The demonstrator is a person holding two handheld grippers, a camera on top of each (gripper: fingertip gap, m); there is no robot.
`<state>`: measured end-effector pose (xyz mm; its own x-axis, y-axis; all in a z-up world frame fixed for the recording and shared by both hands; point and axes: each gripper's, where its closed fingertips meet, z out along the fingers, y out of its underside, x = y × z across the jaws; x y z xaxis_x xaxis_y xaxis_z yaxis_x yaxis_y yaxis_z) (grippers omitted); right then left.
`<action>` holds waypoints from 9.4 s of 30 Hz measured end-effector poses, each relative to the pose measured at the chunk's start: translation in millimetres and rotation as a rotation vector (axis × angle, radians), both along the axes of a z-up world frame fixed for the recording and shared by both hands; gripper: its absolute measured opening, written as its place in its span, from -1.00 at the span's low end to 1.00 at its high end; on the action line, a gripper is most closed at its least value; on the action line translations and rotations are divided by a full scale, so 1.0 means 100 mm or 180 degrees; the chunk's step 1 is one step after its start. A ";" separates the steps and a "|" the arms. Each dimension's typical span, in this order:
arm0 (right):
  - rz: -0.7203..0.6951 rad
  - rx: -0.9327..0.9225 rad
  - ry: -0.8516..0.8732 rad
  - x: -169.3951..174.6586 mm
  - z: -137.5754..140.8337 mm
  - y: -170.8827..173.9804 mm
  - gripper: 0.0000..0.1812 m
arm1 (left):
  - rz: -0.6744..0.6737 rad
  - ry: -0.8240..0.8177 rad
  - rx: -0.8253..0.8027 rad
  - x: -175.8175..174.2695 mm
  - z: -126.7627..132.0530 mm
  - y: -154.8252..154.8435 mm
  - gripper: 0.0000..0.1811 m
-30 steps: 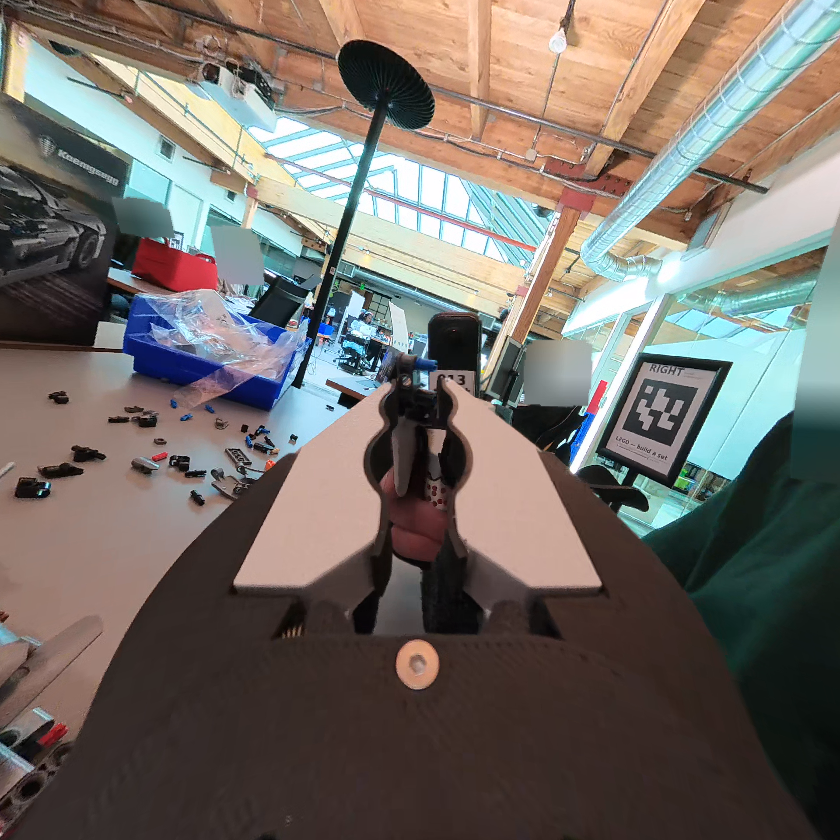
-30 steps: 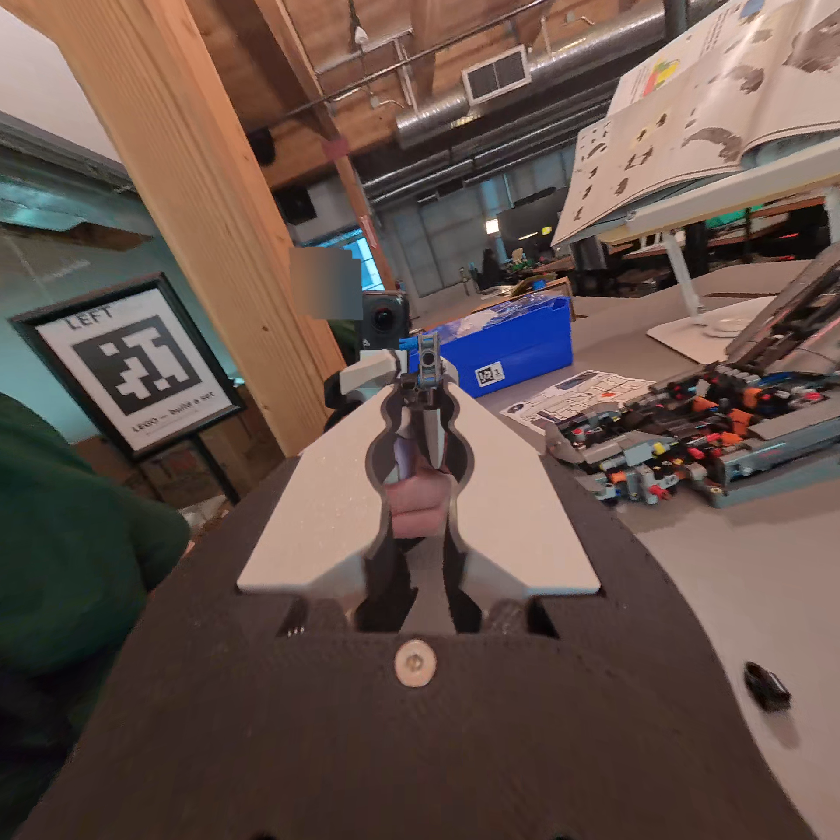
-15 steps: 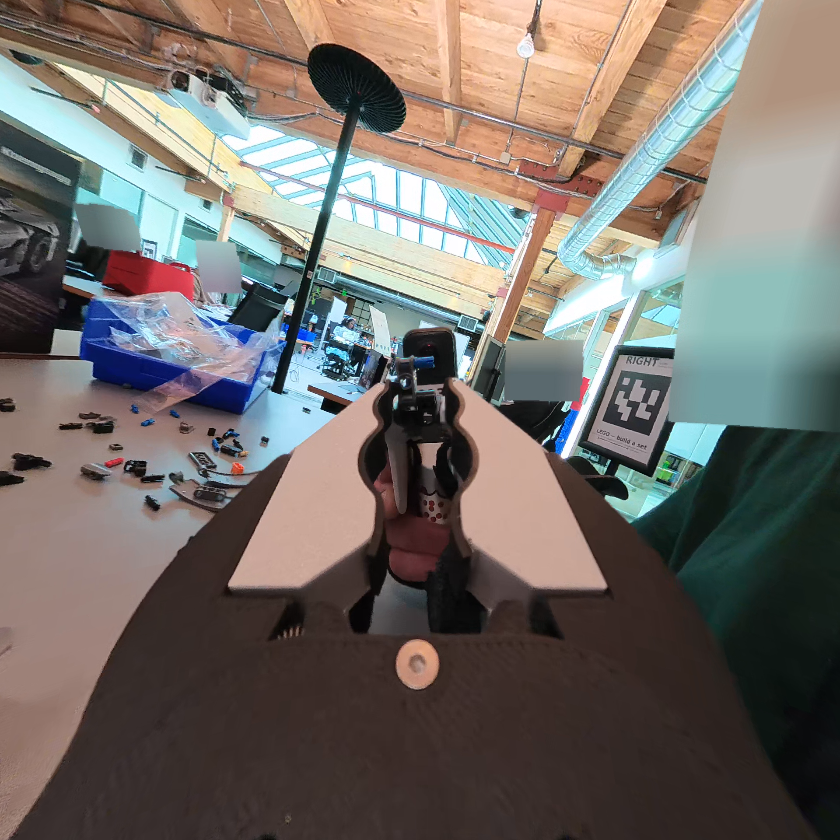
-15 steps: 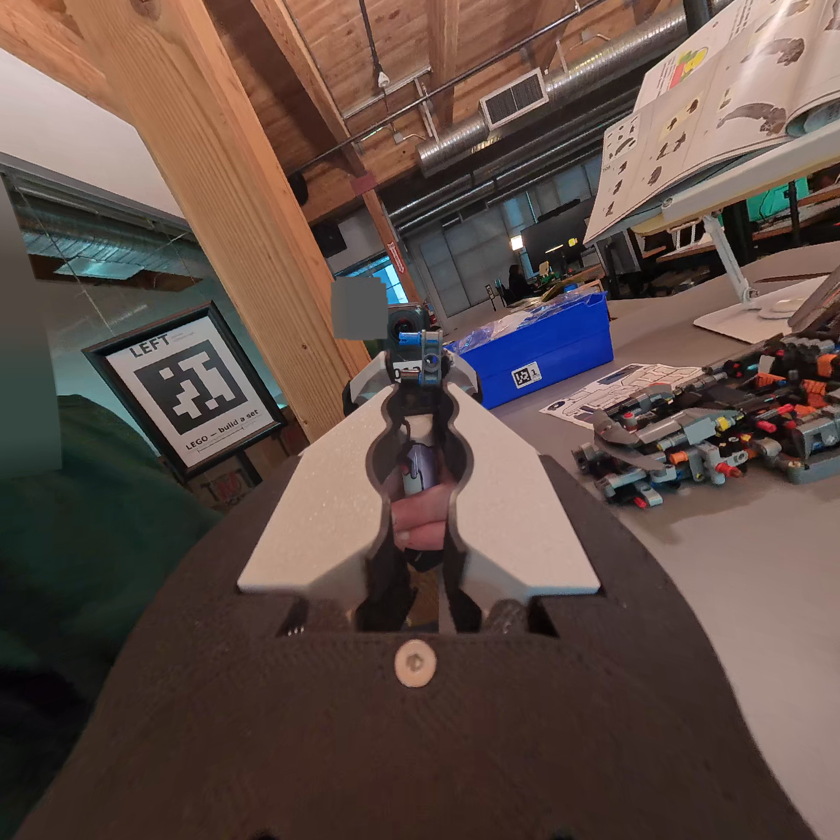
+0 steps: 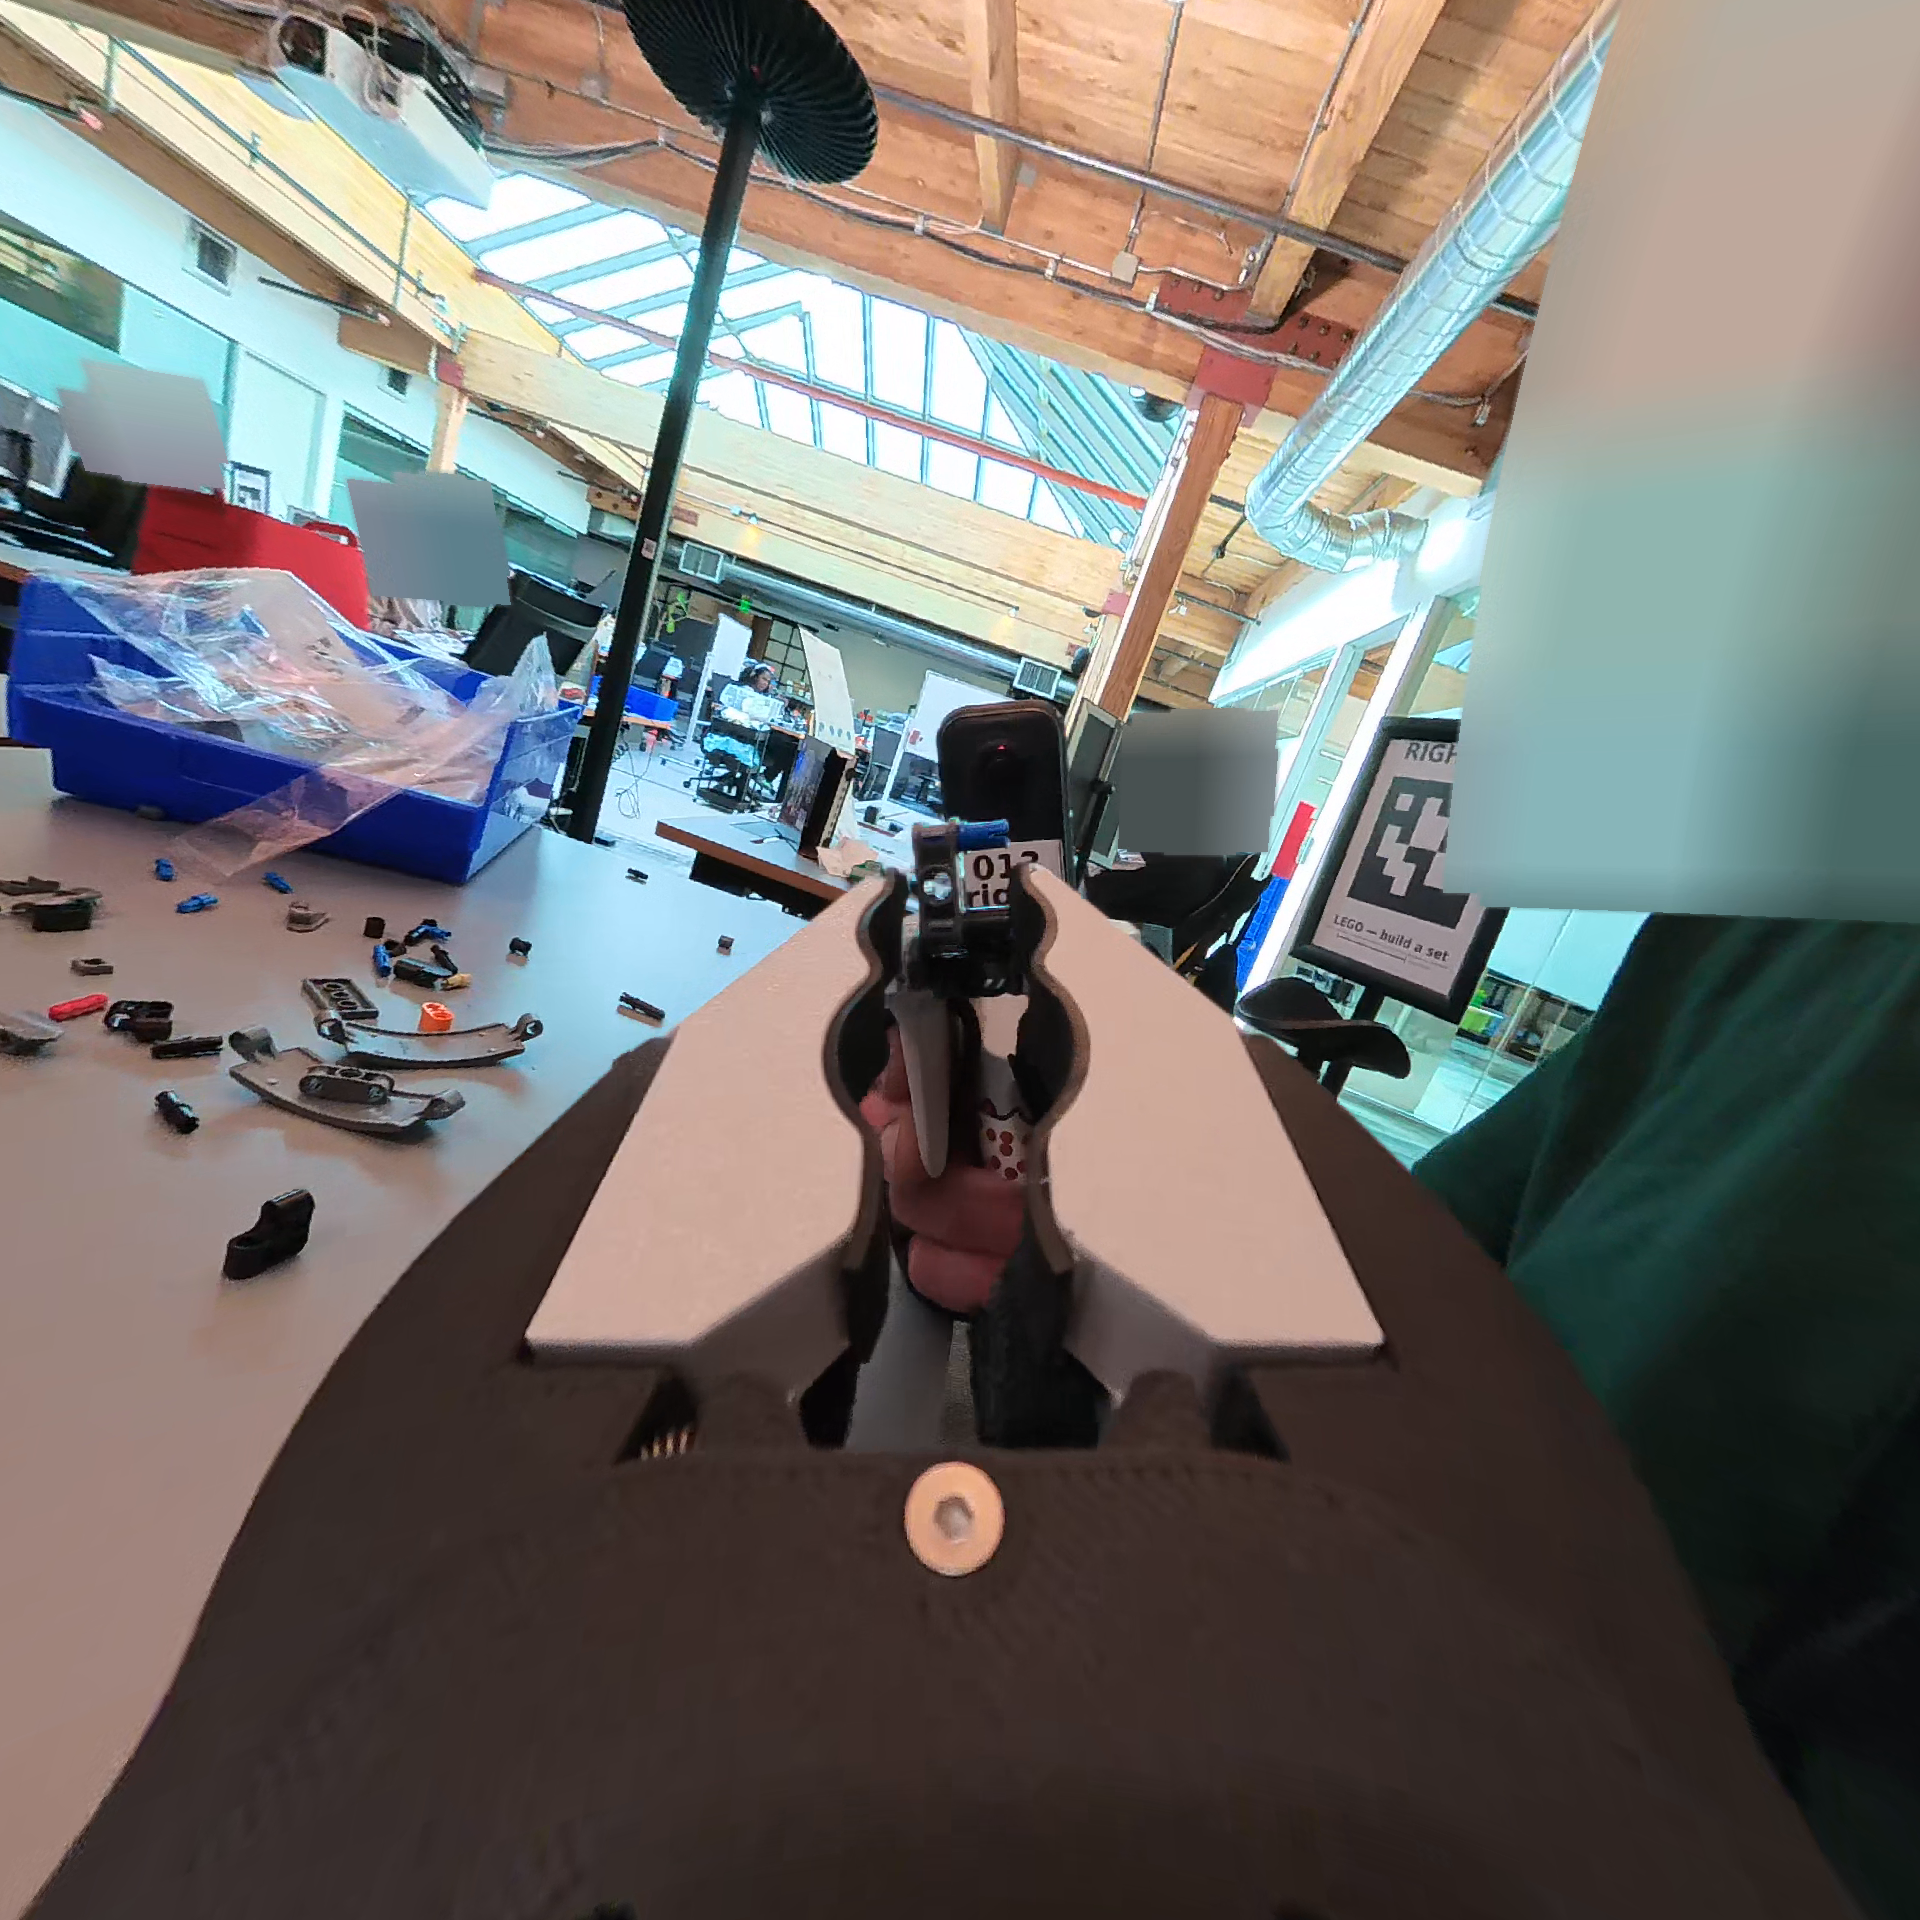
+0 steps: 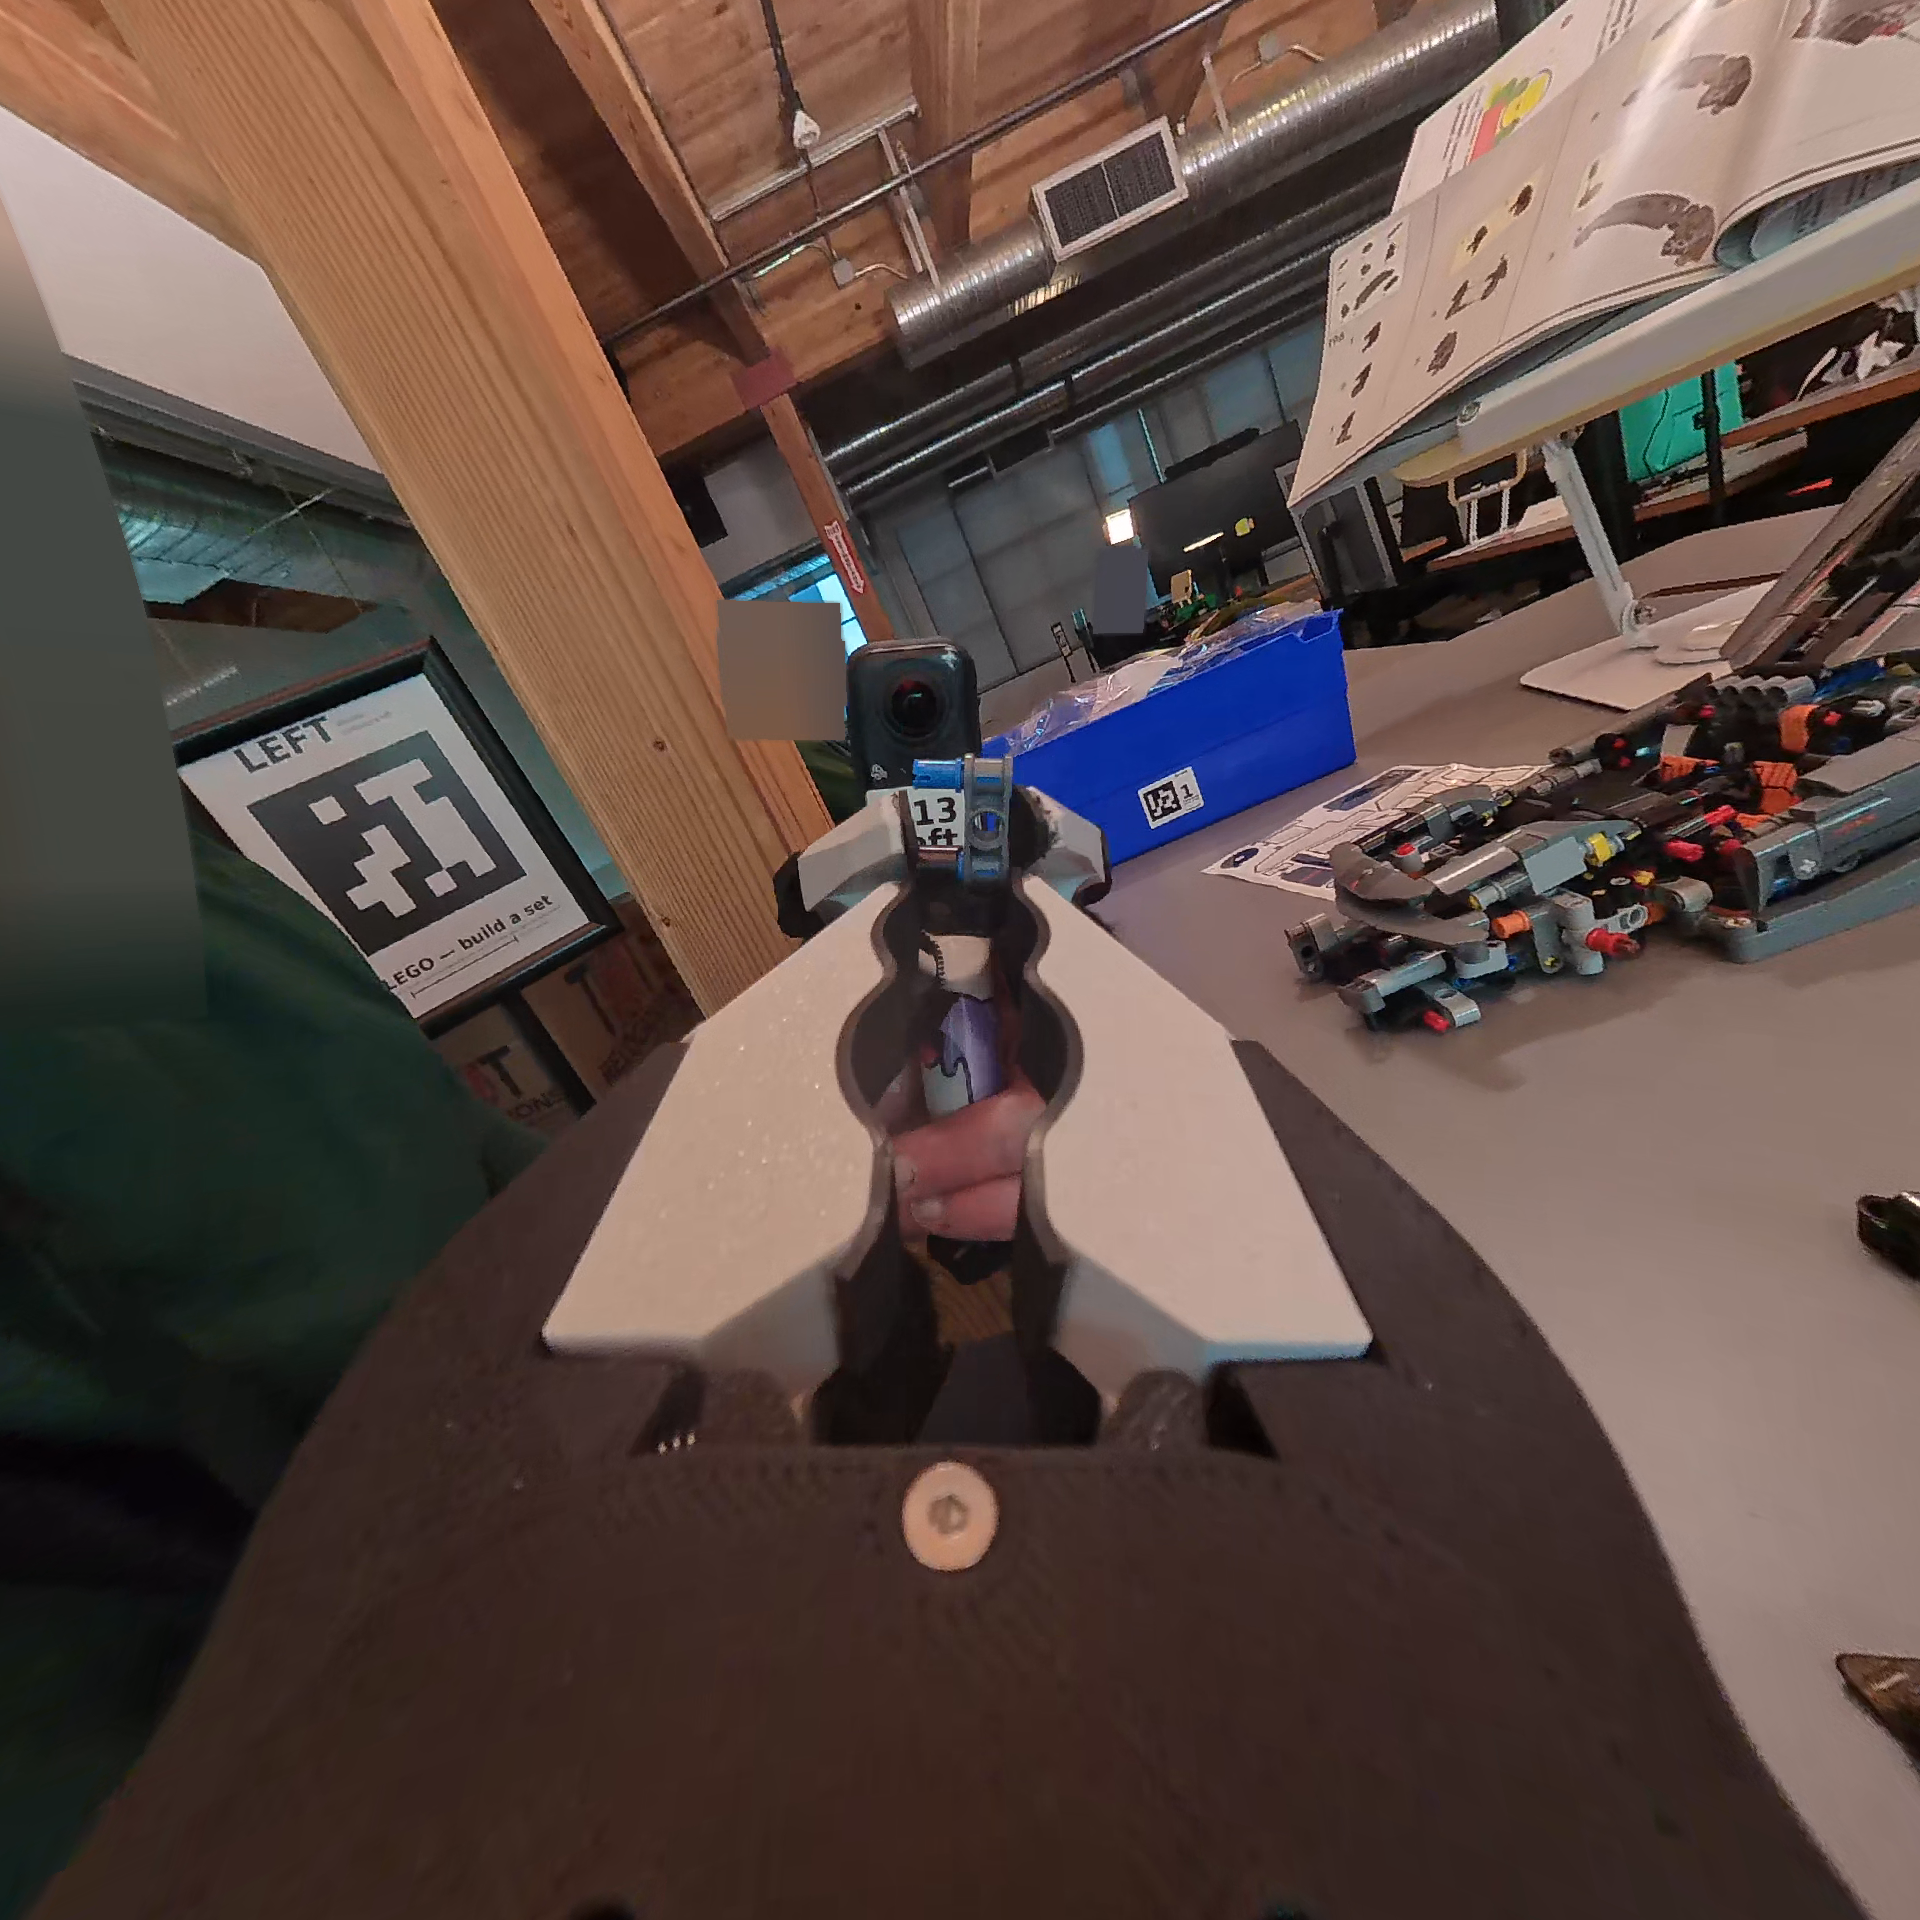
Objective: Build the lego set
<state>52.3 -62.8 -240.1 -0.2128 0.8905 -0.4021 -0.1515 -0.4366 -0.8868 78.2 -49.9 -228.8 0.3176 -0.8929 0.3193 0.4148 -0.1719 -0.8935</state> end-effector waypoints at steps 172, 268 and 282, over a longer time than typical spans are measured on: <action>-0.1867 0.0704 -0.3137 1.52 -1.09 1.40 -0.98 | 0.0346 0.2394 -0.0086 0.33 -0.82 0.72 -0.84; -0.1956 -0.0169 -0.4144 2.22 -1.36 1.74 -1.00 | 0.0614 0.2175 -0.0453 -0.20 -0.80 0.56 -0.78; -0.1335 0.0493 -0.4147 2.09 -1.35 2.21 -0.87 | 0.0572 0.2219 -0.0466 -0.13 -0.82 0.58 -0.78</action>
